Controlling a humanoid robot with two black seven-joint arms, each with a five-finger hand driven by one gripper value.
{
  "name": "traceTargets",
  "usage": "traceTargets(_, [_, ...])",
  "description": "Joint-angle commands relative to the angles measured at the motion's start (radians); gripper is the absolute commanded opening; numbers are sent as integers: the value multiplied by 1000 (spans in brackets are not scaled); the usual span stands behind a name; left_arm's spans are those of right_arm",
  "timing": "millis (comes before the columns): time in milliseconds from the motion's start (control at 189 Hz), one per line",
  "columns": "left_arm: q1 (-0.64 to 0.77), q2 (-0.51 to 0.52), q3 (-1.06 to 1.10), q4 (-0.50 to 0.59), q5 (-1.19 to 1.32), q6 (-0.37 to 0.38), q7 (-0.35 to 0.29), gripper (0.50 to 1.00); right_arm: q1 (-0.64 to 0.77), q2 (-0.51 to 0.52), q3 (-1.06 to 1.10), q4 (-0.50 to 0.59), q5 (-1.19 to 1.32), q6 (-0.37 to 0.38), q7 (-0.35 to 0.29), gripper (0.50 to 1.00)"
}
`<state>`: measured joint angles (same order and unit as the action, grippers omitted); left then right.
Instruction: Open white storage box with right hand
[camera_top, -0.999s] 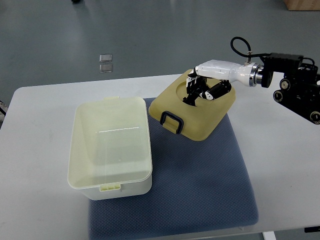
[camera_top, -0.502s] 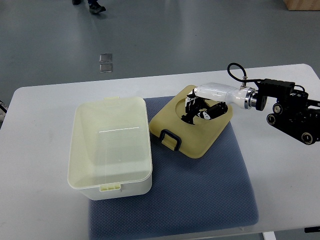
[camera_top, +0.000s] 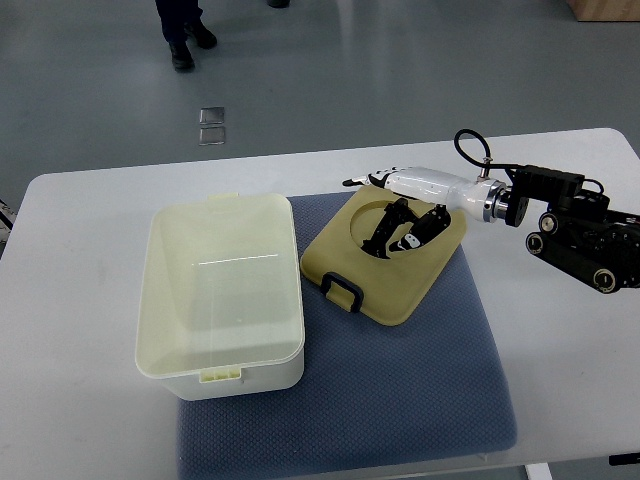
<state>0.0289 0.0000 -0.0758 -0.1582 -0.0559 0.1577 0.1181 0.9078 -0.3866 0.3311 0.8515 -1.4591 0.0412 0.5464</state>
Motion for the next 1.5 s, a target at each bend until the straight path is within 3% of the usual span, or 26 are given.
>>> traceTargets(0, [-1, 0, -1, -1, -1, 0, 0, 1000, 10, -8, 20, 6, 82, 6, 0, 928])
traceTargets(454, [-1, 0, 1, -1, -1, 0, 0, 1000, 26, -8, 131, 8, 341, 40, 0, 930])
traceTargets(597, [-1, 0, 1, -1, -1, 0, 0, 1000, 11, -5, 210, 1, 569, 92, -6, 930])
traceTargets(994, [-1, 0, 1, -3, -1, 0, 0, 1000, -66, 8, 210, -46, 1278, 83, -26, 930])
traceTargets(1194, [-1, 0, 1, -3, -1, 0, 0, 1000, -81, 12, 206, -60, 1373, 97, -183, 930])
traceTargets(1496, [-1, 0, 2, -1, -1, 0, 0, 1000, -107, 35, 227, -72, 1376, 178, -148, 930])
